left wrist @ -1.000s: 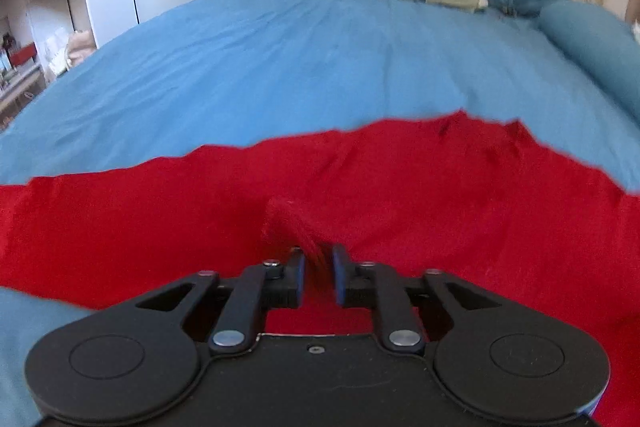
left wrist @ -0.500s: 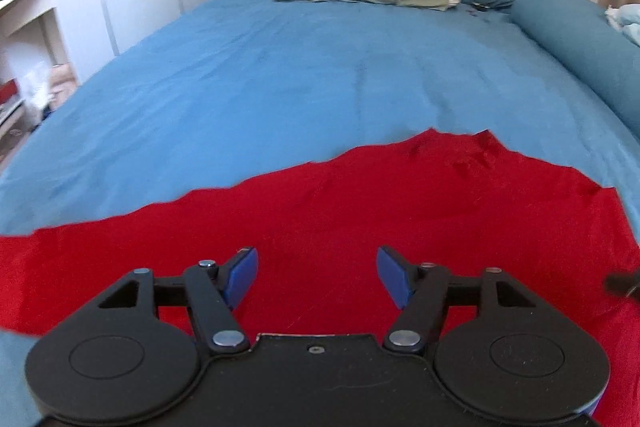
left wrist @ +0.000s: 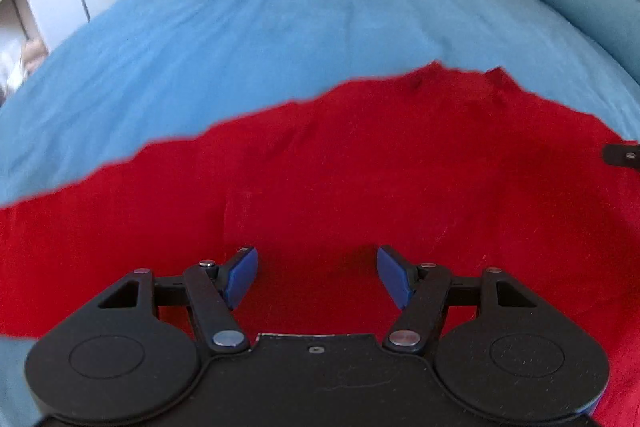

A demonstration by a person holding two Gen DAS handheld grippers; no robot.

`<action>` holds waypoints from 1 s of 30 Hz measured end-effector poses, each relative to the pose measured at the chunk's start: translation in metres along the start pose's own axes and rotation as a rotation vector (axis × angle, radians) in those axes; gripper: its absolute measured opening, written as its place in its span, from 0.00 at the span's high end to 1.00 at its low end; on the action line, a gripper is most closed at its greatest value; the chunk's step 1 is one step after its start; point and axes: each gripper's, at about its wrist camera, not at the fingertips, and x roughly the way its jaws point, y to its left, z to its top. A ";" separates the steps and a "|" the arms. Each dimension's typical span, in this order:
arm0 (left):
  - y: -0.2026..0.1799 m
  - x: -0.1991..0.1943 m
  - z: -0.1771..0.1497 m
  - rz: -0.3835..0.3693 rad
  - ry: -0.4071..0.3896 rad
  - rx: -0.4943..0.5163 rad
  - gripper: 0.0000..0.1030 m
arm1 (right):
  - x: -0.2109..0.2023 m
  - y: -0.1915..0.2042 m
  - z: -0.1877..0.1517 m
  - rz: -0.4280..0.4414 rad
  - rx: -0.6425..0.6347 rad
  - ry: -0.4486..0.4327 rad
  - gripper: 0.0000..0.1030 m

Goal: Fold small clothes

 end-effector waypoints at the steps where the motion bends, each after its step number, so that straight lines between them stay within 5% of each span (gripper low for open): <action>1: 0.000 -0.001 -0.003 -0.006 -0.013 0.002 0.30 | 0.014 -0.006 -0.001 -0.031 0.001 0.035 0.02; 8: 0.003 0.001 -0.004 -0.016 -0.017 0.012 0.30 | 0.025 -0.031 -0.003 -0.070 0.069 0.046 0.01; 14: 0.018 -0.048 0.007 -0.008 -0.081 -0.024 0.30 | -0.022 -0.009 0.021 -0.054 0.009 -0.020 0.00; 20: 0.076 -0.133 0.006 0.024 -0.146 -0.115 0.27 | -0.119 0.055 0.023 -0.019 -0.048 -0.079 0.00; 23: 0.117 -0.159 -0.005 0.046 -0.151 -0.171 0.07 | -0.156 0.099 0.010 -0.003 -0.040 -0.093 0.00; 30: 0.228 -0.163 -0.040 0.123 -0.115 -0.303 0.06 | -0.158 0.199 -0.023 0.031 0.029 -0.080 0.00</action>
